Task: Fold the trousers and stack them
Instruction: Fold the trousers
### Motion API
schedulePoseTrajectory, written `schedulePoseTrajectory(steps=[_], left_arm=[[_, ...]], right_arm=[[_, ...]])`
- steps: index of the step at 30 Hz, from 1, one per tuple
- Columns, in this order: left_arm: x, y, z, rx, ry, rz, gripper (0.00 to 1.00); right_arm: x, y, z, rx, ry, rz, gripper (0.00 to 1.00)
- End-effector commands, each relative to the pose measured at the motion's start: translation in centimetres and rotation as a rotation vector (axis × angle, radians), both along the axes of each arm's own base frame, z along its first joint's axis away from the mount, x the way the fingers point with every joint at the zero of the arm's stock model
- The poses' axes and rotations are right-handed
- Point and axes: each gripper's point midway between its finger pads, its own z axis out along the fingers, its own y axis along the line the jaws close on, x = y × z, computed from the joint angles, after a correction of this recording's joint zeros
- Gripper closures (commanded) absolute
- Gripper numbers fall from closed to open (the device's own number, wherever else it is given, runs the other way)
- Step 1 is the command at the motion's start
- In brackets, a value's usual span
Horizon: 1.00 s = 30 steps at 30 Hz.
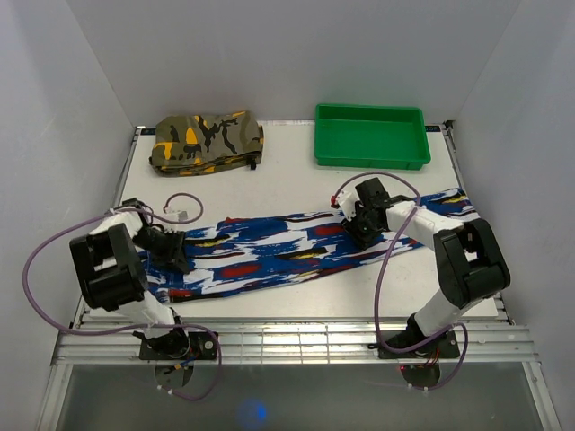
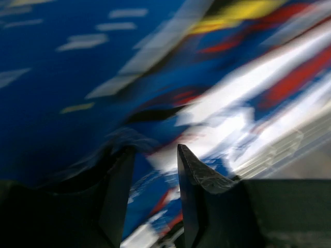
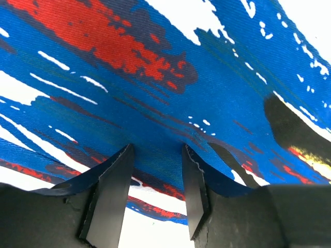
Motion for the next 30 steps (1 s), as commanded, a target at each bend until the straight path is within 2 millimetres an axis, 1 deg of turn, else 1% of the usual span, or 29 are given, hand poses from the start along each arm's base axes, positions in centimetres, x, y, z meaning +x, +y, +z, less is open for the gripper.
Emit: schedulePoseTrajectory(steps=[1, 2, 3, 4, 5, 6, 7, 8, 9, 10, 11, 12, 13, 14, 15, 16, 17, 18, 19, 20, 21, 22, 23, 24, 25, 26, 27, 29, 30], left_arm=[[2.8, 9.3, -3.9, 0.269, 0.009, 0.107, 0.51], [4.4, 10.9, -3.4, 0.291, -0.020, 0.125, 0.51], [4.5, 12.4, -4.3, 0.301, 0.003, 0.149, 0.51], [5.0, 13.1, -4.2, 0.306, -0.005, 0.157, 0.52], [6.3, 14.1, -3.7, 0.322, -0.038, 0.149, 0.52], [6.7, 14.3, -3.5, 0.318, -0.048, 0.137, 0.51], [7.3, 14.2, -3.0, 0.308, -0.079, 0.120, 0.50], [7.9, 14.2, -2.5, 0.304, -0.111, 0.087, 0.48], [8.4, 13.8, -1.6, 0.285, -0.138, 0.060, 0.45], [9.2, 13.1, -0.5, 0.253, -0.181, 0.041, 0.43], [8.7, 11.9, 0.3, 0.201, -0.182, -0.011, 0.40], [9.7, 11.3, 2.0, 0.169, -0.237, -0.040, 0.38], [10.1, 10.6, 3.1, 0.143, -0.273, -0.058, 0.37], [10.9, 9.1, 5.5, 0.094, -0.359, -0.084, 0.36], [11.1, 7.6, 6.9, 0.072, -0.402, -0.141, 0.35], [11.4, 6.5, 8.0, 0.066, -0.443, -0.171, 0.34], [11.8, 5.0, 10.0, 0.057, -0.519, -0.213, 0.33], [12.1, 2.4, 10.8, 0.036, -0.553, -0.293, 0.32], [12.3, 0.8, 11.6, 0.020, -0.581, -0.336, 0.31], [12.6, -0.5, 12.2, -0.001, -0.602, -0.365, 0.30], [13.1, -3.1, 12.9, -0.066, -0.630, -0.412, 0.30], [13.6, -4.3, 13.4, -0.115, -0.626, -0.393, 0.30], [14.8, -5.3, 14.6, -0.151, -0.653, -0.399, 0.29], [15.4, -7.3, 14.0, -0.232, -0.622, -0.420, 0.29], [15.9, -8.1, 13.8, -0.263, -0.598, -0.419, 0.28], [16.8, -9.5, 14.8, -0.287, -0.609, -0.450, 0.28], [17.5, -10.2, 13.4, -0.328, -0.563, -0.454, 0.28], [18.6, -11.1, 13.3, -0.353, -0.552, -0.472, 0.27], [18.7, -11.6, 12.8, -0.369, -0.539, -0.490, 0.26]], right_arm=[[-4.9, -4.8, -3.9, -0.199, 0.127, -0.025, 0.52], [-5.1, -5.1, -3.9, -0.210, 0.127, -0.022, 0.52], [-5.9, -5.1, -3.6, -0.203, 0.143, -0.017, 0.52], [-6.2, -4.8, -3.2, -0.183, 0.152, -0.016, 0.51], [-6.5, -4.0, -2.8, -0.141, 0.166, -0.008, 0.49], [-6.6, -3.3, -2.1, -0.102, 0.175, 0.001, 0.43], [-6.1, -2.5, -0.5, -0.065, 0.163, 0.008, 0.40], [-6.0, -1.7, 0.4, -0.024, 0.160, 0.014, 0.36], [-5.6, -1.2, 1.5, 0.006, 0.148, 0.017, 0.30], [-4.3, -0.4, 3.8, 0.061, 0.096, 0.012, 0.27], [-3.8, -0.5, 4.9, 0.073, 0.081, 0.001, 0.26], [-3.0, -0.9, 6.0, 0.086, 0.059, -0.020, 0.26], [-2.3, -1.2, 7.3, 0.106, 0.036, -0.033, 0.25], [-0.8, -1.4, 9.2, 0.126, -0.013, -0.047, 0.26], [0.5, -3.0, 10.1, 0.137, -0.039, -0.096, 0.26], [1.4, -3.3, 10.8, 0.162, -0.053, -0.102, 0.25], [2.9, -3.6, 12.5, 0.176, -0.101, -0.094, 0.26], [3.9, -4.3, 12.3, 0.176, -0.094, -0.106, 0.26], [4.5, -4.2, 12.6, 0.178, -0.095, -0.088, 0.26], [4.9, -3.6, 12.9, 0.201, -0.087, -0.055, 0.27], [6.2, -3.1, 14.1, 0.215, -0.118, -0.018, 0.28], [6.8, -2.6, 13.3, 0.230, -0.085, -0.003, 0.28], [7.2, -1.7, 13.3, 0.265, -0.074, 0.022, 0.28], [8.4, -0.9, 12.8, 0.272, -0.063, 0.050, 0.27], [8.6, -0.1, 12.5, 0.289, -0.048, 0.076, 0.27], [9.0, 0.4, 12.1, 0.295, -0.037, 0.091, 0.26], [9.7, 1.6, 11.3, 0.303, -0.016, 0.115, 0.26], [9.8, 3.0, 10.8, 0.334, 0.001, 0.152, 0.25], [9.8, 4.2, 10.5, 0.338, 0.001, 0.181, 0.25]])
